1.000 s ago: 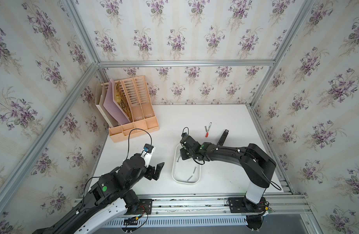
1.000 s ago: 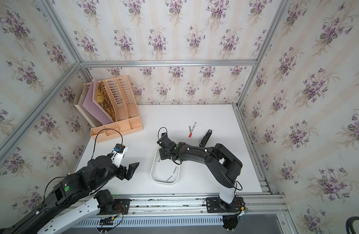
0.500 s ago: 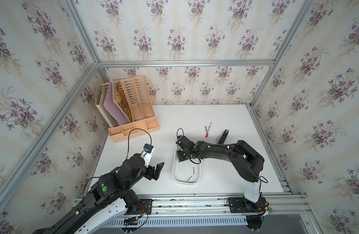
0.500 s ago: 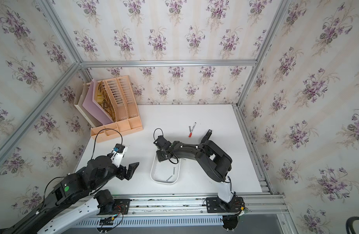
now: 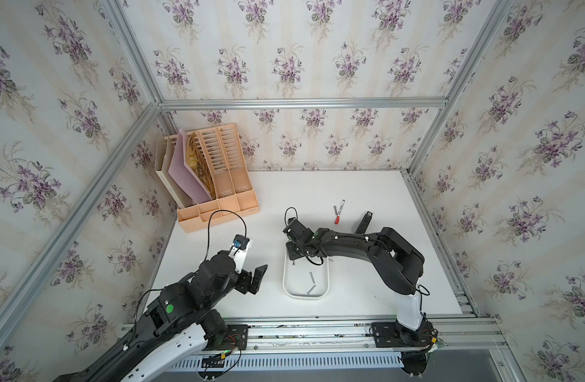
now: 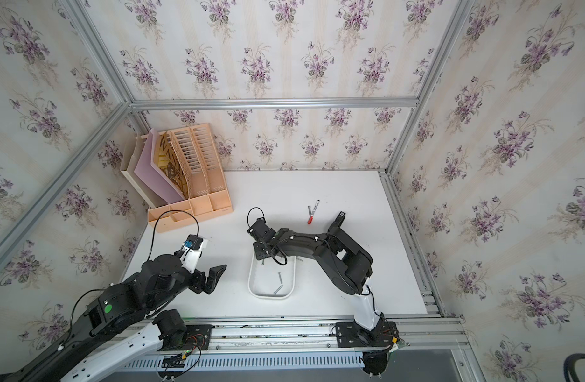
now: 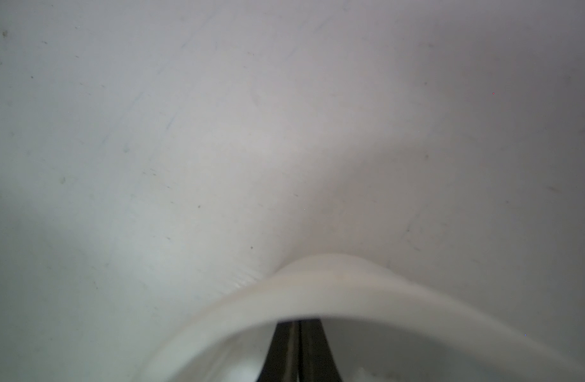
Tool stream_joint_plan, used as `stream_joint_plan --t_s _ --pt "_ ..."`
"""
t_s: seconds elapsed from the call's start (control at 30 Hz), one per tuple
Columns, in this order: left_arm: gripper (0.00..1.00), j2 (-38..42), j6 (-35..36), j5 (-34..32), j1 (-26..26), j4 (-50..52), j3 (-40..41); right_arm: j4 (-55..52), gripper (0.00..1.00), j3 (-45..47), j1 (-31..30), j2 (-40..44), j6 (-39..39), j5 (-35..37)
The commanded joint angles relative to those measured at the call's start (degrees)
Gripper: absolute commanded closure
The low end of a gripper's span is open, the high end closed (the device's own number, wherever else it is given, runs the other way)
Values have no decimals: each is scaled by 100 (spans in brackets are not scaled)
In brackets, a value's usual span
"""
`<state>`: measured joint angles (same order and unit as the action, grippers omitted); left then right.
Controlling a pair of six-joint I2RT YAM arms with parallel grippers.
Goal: Take out the screws from the storage box
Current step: Pick up the screw from the storage box, then place the screw at the center of the board.
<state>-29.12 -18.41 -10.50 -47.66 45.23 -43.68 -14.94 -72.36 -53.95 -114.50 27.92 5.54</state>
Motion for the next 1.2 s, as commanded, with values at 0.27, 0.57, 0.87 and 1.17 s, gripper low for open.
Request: stream_joint_plan --t_s 0.27,0.57,0.87,1.17 --pt "1 30 -9 -66 -2 -99 -44 86 100 772 100 1120 -43 281" --pt "1 38 -6 -66 -3 -94 -41 361 100 1516 210 2468 161 1207" --pt "1 30 -13 -75 -6 -92 -49 147 100 2118 1366 3063 907 1095" --pt "1 47 -8 -75 -2 -89 -44 -281 100 1890 1853 2260 1127 738"
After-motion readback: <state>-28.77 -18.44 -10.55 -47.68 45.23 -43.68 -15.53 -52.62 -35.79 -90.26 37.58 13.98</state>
